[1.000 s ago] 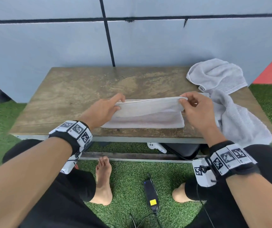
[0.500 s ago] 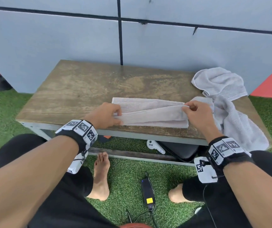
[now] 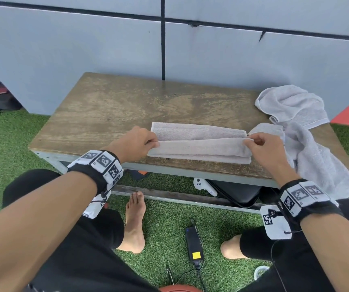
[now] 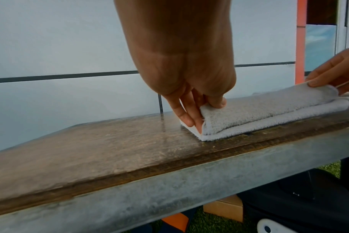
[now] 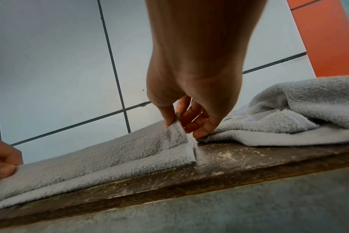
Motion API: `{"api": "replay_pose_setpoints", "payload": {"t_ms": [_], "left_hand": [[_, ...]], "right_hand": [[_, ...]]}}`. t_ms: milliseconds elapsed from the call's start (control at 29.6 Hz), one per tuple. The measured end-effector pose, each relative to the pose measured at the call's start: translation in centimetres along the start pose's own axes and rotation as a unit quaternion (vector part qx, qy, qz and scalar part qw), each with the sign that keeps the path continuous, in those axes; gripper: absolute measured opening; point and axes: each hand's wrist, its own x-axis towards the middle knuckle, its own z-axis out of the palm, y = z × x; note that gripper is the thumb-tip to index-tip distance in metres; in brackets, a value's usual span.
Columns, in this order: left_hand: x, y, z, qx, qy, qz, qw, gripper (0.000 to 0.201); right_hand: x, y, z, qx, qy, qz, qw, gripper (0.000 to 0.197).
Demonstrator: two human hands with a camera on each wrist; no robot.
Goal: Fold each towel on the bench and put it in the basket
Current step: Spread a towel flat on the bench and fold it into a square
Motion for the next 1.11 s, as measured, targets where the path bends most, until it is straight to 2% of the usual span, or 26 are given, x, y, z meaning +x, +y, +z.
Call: {"api": "replay_pose_setpoints", "payload": {"t_ms": [169, 337, 472, 641, 776, 1114], "left_hand": [[-0.3, 0.2, -1.2, -0.011, 0.02, -0.004, 1.0, 0.032], [0.2, 1.5, -5.2, -0.018, 0.101, 0.01, 0.995, 0.019], [2.2, 2.5, -9.8, 0.031, 0.143, 0.066, 0.987, 0.016], [4.7, 3.8, -15.5, 0.066, 0.165, 0.071, 0.981, 0.011], [5.8, 4.7, -18.6, 0.043, 0.183, 0.068, 0.98, 0.012], [7.7, 5.9, -23.1, -0.011, 0.178, 0.04, 0.983, 0.008]], "right_hand": [[0.2, -0.4, -0.5, 0.001, -0.005, -0.002, 1.0, 0.005], [1.6, -3.1, -2.8, 0.014, 0.008, -0.032, 0.999, 0.007], [4.7, -7.0, -5.6, 0.02, 0.049, -0.076, 0.996, 0.004], [8.4, -11.8, -9.0, 0.013, 0.083, -0.115, 0.99, 0.0], [10.3, -14.1, -10.9, 0.024, 0.103, -0.137, 0.985, 0.004], [12.8, -17.1, -13.9, -0.003, 0.093, -0.158, 0.983, 0.004]]}}
